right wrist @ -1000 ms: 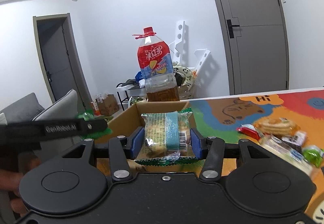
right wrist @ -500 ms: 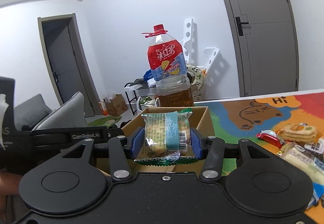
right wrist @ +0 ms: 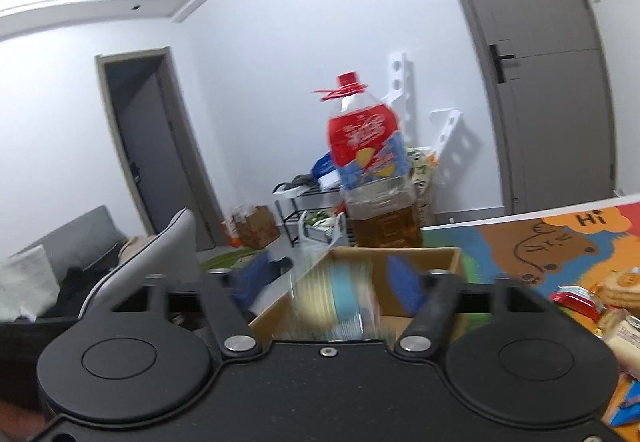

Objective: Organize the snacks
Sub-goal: 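Carry both snacks to the cardboard box and open both grippers inside, then move both open grippers back over the snack pile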

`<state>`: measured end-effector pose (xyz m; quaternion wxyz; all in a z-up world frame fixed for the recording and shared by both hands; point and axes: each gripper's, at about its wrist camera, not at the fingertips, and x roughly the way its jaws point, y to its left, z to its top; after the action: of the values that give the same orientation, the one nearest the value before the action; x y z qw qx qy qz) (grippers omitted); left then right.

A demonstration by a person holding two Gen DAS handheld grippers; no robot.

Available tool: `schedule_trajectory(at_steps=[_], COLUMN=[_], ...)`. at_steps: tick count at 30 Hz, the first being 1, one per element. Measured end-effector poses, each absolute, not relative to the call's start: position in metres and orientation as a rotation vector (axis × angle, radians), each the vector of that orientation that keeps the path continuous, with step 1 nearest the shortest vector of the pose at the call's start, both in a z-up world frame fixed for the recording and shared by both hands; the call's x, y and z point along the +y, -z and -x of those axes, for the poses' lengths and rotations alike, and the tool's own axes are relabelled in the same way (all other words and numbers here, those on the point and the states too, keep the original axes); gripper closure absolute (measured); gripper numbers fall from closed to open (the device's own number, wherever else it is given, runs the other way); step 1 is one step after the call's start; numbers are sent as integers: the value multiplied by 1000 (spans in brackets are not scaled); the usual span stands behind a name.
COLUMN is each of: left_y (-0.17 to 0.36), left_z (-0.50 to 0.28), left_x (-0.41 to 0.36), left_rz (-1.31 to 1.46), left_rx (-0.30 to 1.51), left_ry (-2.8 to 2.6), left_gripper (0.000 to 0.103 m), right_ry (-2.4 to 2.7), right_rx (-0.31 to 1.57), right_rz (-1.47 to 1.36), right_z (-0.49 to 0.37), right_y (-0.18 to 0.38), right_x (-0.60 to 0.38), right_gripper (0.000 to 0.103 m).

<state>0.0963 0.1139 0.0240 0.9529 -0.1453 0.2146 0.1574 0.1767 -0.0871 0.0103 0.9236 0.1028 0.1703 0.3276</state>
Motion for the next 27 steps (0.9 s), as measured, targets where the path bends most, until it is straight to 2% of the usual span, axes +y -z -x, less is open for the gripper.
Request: schedule_trajectory(at_steps=[9,15,27], left_y=[-16,-14,-25], left_z=[-84,-76,-74], left_x=[83,57,0], left_rz=[281,291,229], left_rx=[450,445,406], left_ry=[-276,-260,-175], left_gripper=[12,7,6], right_ry=[-615,-565,-511], right_rx=[402,425,375], right_rz=[-255,-262,-306], right_z=[-158,-148,-132], right_y=[3,13,15], right_x=[-140,-178,-238], right_gripper=[0,0,0])
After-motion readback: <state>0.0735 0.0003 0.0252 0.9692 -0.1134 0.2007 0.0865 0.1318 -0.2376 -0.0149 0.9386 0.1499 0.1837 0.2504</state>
